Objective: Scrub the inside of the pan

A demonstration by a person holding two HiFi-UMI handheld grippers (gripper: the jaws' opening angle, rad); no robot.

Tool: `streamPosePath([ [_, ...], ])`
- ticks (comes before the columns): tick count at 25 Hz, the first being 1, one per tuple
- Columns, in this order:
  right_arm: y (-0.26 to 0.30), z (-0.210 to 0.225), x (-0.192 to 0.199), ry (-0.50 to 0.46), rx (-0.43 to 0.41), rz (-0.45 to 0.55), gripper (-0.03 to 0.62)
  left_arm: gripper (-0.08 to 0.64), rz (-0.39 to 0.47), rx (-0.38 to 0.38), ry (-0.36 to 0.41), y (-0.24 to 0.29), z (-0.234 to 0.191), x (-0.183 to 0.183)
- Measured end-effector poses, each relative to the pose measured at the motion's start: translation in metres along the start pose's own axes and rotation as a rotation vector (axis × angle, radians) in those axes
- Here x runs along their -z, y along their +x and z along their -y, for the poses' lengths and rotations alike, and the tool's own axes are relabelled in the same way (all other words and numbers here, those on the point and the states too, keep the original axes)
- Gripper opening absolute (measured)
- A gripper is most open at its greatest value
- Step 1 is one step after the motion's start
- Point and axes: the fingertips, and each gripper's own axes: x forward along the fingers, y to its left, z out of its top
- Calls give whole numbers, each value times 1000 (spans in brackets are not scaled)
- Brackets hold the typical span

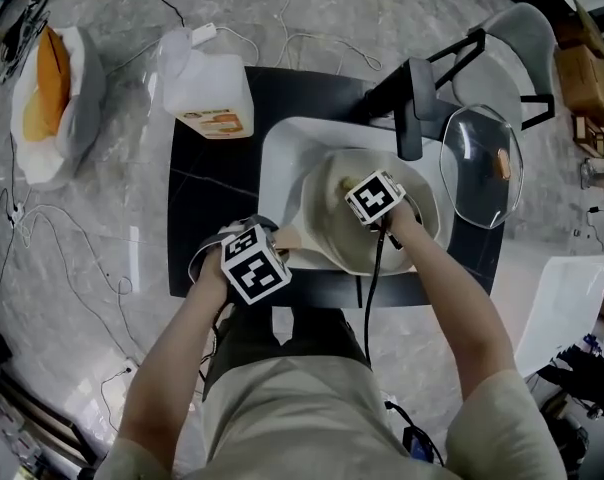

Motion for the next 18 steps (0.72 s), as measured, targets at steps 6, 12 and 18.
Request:
streamPosePath([
  [6,-16,25,49,-44,18,-215,147,201,9,-8,-7,0,-2,0],
  [12,-49,17,104,-130,-49,-465,147,202,2,-9,-21,1,-2,0],
  [18,-82,-46,105,-101,-288,-487,147,206,7,-26,-22,1,-4,-1],
])
